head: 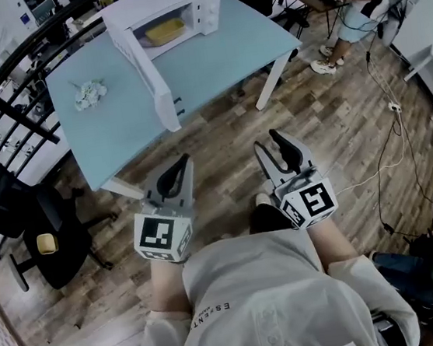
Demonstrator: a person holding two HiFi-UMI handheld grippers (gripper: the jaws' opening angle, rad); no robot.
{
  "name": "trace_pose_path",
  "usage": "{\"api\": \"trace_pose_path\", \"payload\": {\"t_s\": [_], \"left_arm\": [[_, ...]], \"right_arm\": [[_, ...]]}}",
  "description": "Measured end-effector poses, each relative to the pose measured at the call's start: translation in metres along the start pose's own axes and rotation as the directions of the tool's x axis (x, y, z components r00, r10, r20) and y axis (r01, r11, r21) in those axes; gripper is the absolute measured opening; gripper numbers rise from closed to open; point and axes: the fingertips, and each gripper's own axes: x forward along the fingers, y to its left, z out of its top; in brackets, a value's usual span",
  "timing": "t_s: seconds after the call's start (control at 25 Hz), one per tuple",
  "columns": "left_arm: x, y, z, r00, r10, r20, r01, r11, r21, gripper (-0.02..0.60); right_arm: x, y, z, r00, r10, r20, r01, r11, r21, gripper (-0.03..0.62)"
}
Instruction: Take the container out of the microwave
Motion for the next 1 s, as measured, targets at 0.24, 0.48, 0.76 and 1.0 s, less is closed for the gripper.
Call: {"api": "trace_pose_path", "payload": {"t_s": [0.24, 0.48, 0.76, 1.0], "left_arm": [[0.036, 0.008, -0.004, 0.999, 0.043, -0.009, -0.043, 0.999, 0.001, -0.006], [0.097, 0.016, -0.002, 0.992, 0.121, -0.035, -0.122, 0.992, -0.010, -0.006], [0.196, 0.020, 0.011, 0.974, 0.215, -0.072, -0.216, 0.976, -0.012, -0.006], [0.278, 0.015, 0.026, 0.961, 0.270, -0.056, -0.271, 0.962, -0.012, -0.006]], "right_arm": [[0.027, -0.032, -0.014, 0.999, 0.043, -0.003, -0.043, 0.999, 0.010, 0.155], [0.068, -0.088, -0.026, 0.990, 0.142, -0.003, -0.142, 0.989, 0.040, 0.155], [0.123, -0.175, -0.028, 0.958, 0.285, 0.000, -0.285, 0.956, 0.073, 0.155], [0.158, -0.250, -0.034, 0.927, 0.375, -0.009, -0.374, 0.925, 0.065, 0.153]]}}
